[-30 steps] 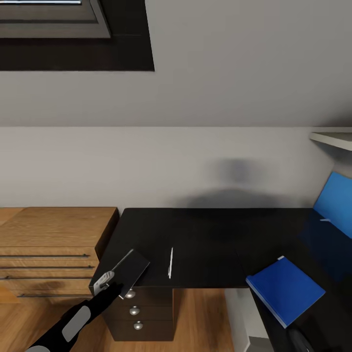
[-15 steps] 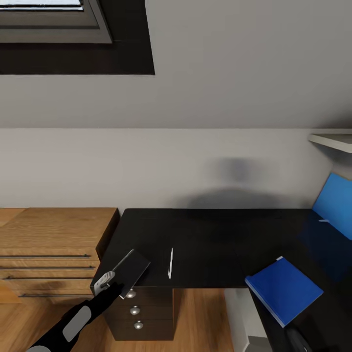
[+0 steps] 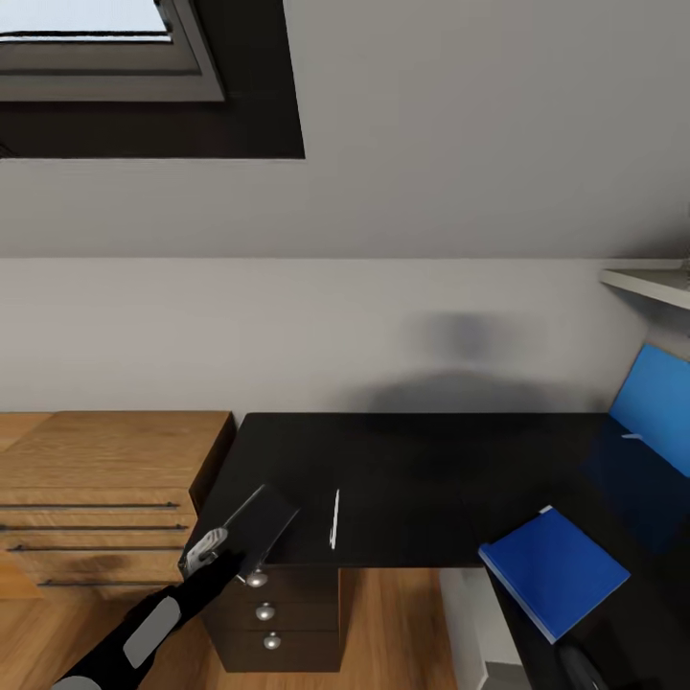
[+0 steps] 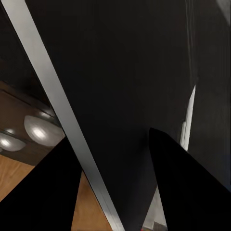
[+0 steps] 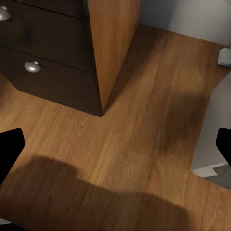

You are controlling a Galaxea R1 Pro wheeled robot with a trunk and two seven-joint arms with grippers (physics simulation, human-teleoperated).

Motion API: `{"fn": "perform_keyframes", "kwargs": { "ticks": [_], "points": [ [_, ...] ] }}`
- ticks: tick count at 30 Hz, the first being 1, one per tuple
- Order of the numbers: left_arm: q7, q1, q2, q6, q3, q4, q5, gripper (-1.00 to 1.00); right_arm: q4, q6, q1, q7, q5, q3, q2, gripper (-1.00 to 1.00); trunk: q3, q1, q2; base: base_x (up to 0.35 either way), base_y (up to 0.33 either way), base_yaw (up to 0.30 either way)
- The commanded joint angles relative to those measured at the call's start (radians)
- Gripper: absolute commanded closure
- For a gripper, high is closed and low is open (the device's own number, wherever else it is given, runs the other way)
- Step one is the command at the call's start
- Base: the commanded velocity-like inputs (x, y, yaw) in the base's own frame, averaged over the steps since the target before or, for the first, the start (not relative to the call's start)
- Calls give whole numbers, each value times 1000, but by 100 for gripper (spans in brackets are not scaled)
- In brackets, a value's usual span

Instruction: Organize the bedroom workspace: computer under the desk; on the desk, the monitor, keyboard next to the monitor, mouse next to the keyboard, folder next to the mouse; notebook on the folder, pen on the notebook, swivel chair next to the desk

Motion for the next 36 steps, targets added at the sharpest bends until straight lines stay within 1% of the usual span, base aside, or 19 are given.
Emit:
{"fn": "perform_keyframes", "kwargs": {
  "ticks": [1, 4, 6, 8, 9, 10, 15, 19, 23, 26, 29, 36],
  "points": [
    [-3, -1, 2, 7, -5, -29, 7, 100, 0, -2, -1, -9, -1, 9, 0, -100, -1, 1, -2, 0, 0, 0],
    [-7, -1, 7, 21, -5, -87, 6, 100, 0, -4, -1, -9, -1, 9, 0, -100, 4, 1, -2, 0, 0, 0],
    [-8, -1, 13, 51, -5, -129, 6, 100, 0, -5, -1, -9, 0, 9, 0, -100, 7, 1, -2, 0, 0, 0],
    [-9, -1, 17, 78, -5, -150, 6, 100, 0, -6, -1, -9, 0, 9, 0, -100, 10, 1, -2, 0, 0, 0],
    [-9, -1, 24, 106, -4, -163, 6, 100, 0, -6, -1, -9, 0, 9, 0, -100, 11, 1, -2, 0, 0, 0],
    [-11, -1, 39, 127, -4, -174, 6, 100, 0, -6, -1, -9, 0, 10, 0, -100, 13, 1, -2, 0, 0, 0],
    [-11, -1, 55, 131, -5, -177, 6, 100, 0, -6, 0, -9, -1, 10, 0, -100, 20, 1, -2, -15, 26, -41],
    [-11, -1, 65, 132, -5, -178, 5, 100, 0, -6, 1, -9, -1, 10, 0, -100, 23, 1, -2, -18, 220, -115],
    [-11, -1, 67, 132, -9, -178, -2, 100, 0, -6, 1, -9, -1, 10, 0, -100, 24, 1, -2, 40, 289, -47],
    [-11, -1, 67, 132, -17, -178, -27, 100, 0, -6, 1, -9, -1, 10, 0, -100, 24, 1, -2, 141, 296, -13],
    [-11, -1, 67, 132, -20, -179, -41, 100, 0, -6, 1, -9, -1, 10, 0, -100, 24, 1, -2, 194, 263, -75],
    [-13, -1, 67, 132, -22, -179, -47, 100, 0, -6, 1, -9, -1, 10, 0, -100, 24, 1, -2, 177, 164, -216]
  ]
}}
